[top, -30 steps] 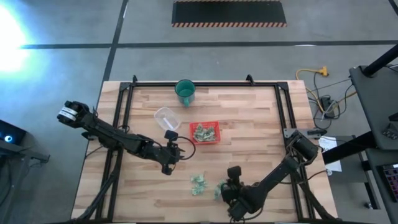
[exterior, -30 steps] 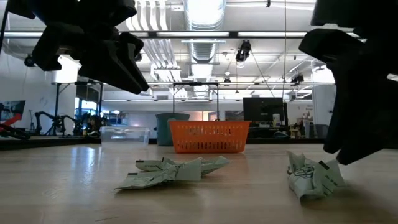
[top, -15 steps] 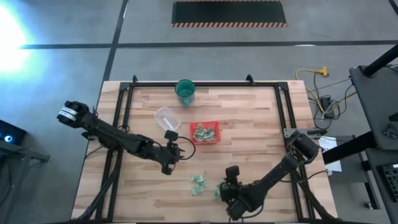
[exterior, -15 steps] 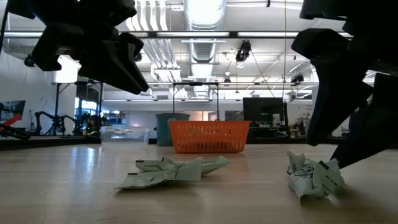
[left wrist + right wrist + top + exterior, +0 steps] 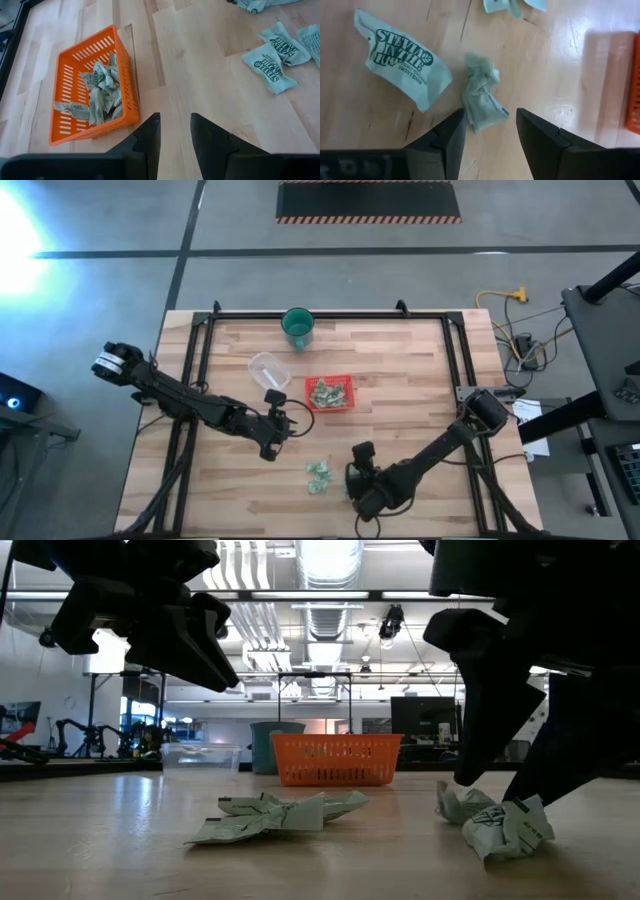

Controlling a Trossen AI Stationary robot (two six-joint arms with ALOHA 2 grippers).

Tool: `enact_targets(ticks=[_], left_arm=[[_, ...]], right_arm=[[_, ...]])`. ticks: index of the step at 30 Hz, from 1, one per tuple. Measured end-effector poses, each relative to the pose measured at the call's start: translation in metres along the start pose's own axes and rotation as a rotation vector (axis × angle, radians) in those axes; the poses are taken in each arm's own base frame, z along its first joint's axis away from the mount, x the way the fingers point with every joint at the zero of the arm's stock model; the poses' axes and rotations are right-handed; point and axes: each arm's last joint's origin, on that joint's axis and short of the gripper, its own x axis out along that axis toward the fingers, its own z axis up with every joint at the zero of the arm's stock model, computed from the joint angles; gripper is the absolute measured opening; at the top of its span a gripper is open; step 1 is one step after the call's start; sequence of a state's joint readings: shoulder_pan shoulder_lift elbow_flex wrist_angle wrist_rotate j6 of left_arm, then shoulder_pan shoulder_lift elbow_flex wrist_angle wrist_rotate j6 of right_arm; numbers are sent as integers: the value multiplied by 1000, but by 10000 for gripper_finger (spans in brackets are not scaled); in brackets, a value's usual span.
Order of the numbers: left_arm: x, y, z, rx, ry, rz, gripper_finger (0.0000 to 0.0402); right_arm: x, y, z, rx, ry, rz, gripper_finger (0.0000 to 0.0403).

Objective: Pick and place items into bin
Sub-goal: Put the stevia packet into the orange bin

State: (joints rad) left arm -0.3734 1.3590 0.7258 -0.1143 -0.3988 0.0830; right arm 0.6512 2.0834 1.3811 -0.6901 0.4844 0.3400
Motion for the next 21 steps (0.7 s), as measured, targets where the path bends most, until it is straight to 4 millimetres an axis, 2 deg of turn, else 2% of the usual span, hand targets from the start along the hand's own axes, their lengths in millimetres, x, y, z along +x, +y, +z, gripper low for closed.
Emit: enact_targets(ticks=[12,21], left_arm=[[0,0,-2,2,6,0,91],[1,-1,-4,5,12,-1,91]], right_arm=[[11,-21,9,64,48,153,151],[13,-23,9,72,63,193,119]])
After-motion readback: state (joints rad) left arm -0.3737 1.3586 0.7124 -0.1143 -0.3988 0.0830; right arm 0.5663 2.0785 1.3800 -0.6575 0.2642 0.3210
